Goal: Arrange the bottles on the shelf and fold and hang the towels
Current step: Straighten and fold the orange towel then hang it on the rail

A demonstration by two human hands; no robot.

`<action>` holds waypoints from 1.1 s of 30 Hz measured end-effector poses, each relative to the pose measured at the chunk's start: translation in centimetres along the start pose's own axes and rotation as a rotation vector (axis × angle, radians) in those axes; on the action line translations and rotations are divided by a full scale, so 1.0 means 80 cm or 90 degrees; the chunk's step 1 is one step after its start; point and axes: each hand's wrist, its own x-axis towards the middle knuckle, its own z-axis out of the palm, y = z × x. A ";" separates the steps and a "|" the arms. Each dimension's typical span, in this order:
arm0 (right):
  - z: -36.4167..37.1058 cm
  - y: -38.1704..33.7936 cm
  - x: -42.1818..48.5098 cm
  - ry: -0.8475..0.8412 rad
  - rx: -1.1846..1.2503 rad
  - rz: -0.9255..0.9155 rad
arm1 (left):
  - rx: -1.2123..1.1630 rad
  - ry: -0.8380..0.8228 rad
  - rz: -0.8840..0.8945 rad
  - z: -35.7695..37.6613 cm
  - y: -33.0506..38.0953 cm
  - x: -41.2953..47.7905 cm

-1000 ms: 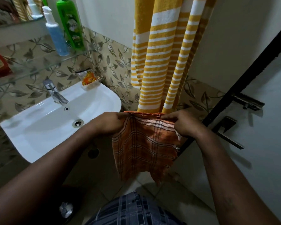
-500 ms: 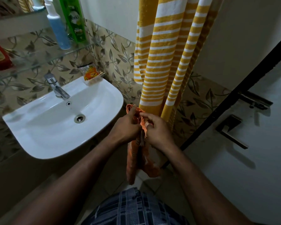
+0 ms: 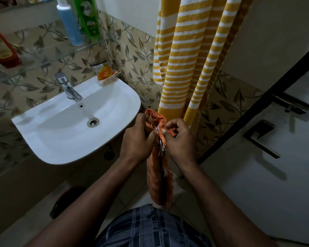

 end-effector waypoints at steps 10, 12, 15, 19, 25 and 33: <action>0.007 -0.009 -0.016 0.006 0.038 -0.054 | -0.089 0.082 -0.090 0.000 -0.013 -0.013; 0.009 -0.009 -0.019 0.023 0.053 -0.067 | -0.095 0.126 -0.088 0.001 -0.011 -0.018; 0.014 -0.012 -0.025 0.037 0.056 -0.089 | -0.088 0.181 -0.098 0.001 -0.007 -0.021; 0.014 -0.016 -0.031 0.054 0.061 -0.094 | -0.081 0.159 -0.106 -0.003 -0.006 -0.021; 0.015 -0.018 -0.037 0.061 0.057 -0.084 | -0.089 0.134 -0.110 -0.005 -0.001 -0.023; 0.018 -0.021 -0.042 0.085 0.035 -0.107 | -0.173 0.142 -0.162 -0.003 0.008 -0.026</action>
